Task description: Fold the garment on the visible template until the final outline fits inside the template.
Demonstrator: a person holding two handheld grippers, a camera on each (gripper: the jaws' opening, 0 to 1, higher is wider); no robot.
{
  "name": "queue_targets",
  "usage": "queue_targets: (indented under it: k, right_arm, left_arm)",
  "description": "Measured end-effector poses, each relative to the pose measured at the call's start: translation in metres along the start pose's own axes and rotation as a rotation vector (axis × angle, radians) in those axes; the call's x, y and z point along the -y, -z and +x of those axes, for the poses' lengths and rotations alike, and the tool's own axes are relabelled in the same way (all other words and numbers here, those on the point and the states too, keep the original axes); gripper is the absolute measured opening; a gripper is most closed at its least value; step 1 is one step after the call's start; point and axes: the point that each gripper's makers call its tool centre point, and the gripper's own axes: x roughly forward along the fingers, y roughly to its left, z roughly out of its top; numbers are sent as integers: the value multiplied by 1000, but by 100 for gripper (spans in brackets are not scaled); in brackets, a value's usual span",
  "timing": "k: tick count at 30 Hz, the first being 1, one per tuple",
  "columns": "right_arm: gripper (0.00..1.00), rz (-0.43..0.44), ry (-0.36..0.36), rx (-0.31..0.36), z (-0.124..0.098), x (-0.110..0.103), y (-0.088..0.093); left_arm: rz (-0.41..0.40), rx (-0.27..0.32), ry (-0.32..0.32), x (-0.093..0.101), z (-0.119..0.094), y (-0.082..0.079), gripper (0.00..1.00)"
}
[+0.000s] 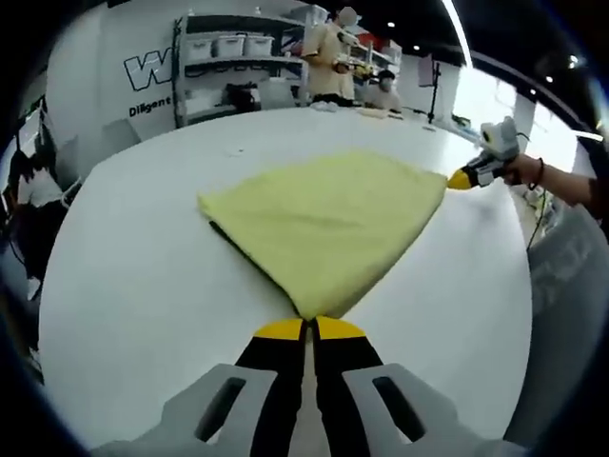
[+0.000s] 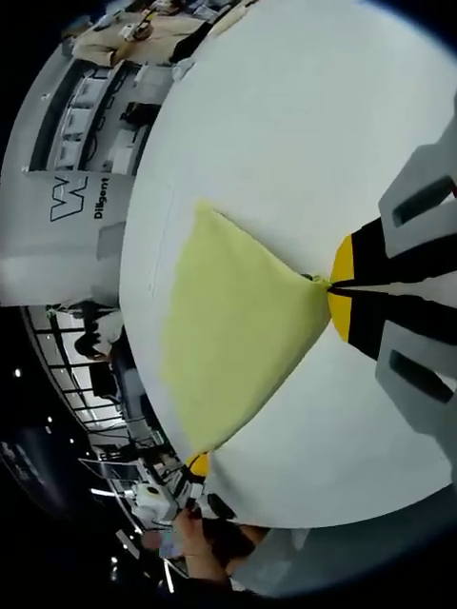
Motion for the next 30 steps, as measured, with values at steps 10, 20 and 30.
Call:
queue_targets:
  k: [10,20,30]
  right_arm:
    - [0,-1,-2,-21,2,-1,4]
    - [0,13,-2,-30,3,-1,6]
    - [0,23,15,-15,1,3,1]
  left_arm:
    - [-46,0,-8,3,3,12,10]
    - [-94,28,-13,-2,9,8,4]
    - [80,-9,-6,-4,-4,1,0]
